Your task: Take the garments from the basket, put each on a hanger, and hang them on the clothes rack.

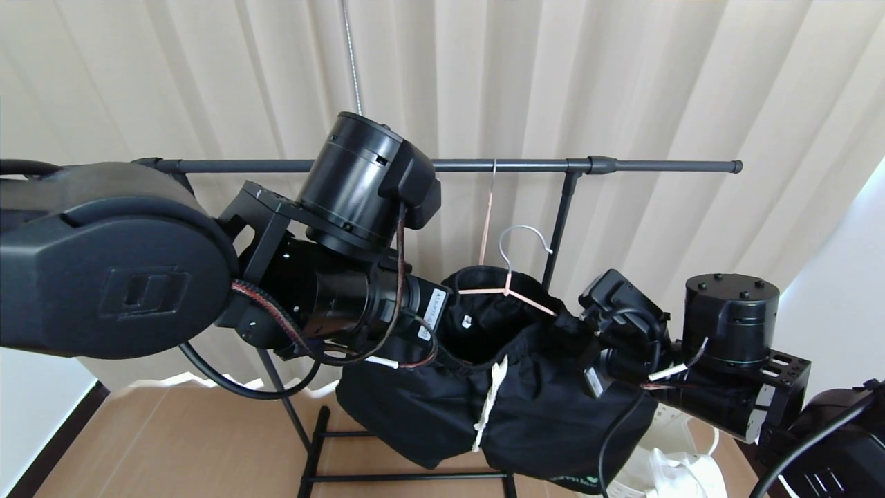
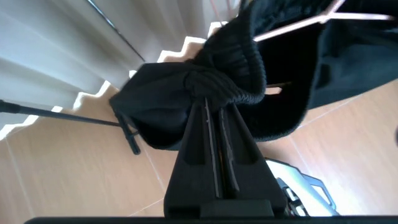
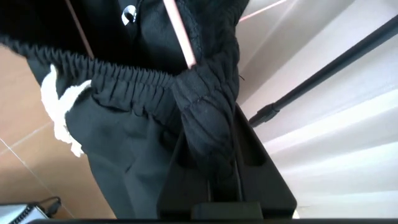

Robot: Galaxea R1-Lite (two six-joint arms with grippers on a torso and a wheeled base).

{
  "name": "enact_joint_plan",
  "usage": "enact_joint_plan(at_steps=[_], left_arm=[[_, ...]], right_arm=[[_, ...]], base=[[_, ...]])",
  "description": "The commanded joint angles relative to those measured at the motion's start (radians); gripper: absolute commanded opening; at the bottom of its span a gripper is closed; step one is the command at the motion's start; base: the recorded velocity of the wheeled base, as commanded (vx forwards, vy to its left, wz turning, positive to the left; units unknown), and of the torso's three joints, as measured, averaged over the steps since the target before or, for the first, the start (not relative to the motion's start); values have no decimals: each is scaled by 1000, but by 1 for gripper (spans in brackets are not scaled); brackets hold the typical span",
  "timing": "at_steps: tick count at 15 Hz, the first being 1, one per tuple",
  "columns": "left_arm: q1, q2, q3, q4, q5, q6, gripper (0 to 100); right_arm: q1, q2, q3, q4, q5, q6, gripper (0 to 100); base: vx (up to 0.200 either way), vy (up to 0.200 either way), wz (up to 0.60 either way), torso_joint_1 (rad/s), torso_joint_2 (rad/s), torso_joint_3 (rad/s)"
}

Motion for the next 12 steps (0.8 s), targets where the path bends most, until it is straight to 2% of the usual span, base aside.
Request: enact_joint_plan(at_steps=[1,3,7,10,12], left_arm=[[-6,21,0,0,-3,-2,0],[-6,25,0,0,-3,-8,0],[-41,2,0,1,-6,-79,0],[-78,1,-12,0,-83,-166,0],[-92,-2,-28,1,-89,-186,0]], right_arm=[[1,1,-17,-1,-1,18,0],[1,2,-18,-1,1,22,0],[1,30,-48,-22,-1,55,0],[2,39,-52,-22,-9,70,0],[19,50,-58,-22,-27,93,0]], base=[[0,0,0,0,0,0],[0,0,0,0,0,0],[0,0,0,0,0,0],[0,0,0,0,0,0],[0,0,0,0,0,0]])
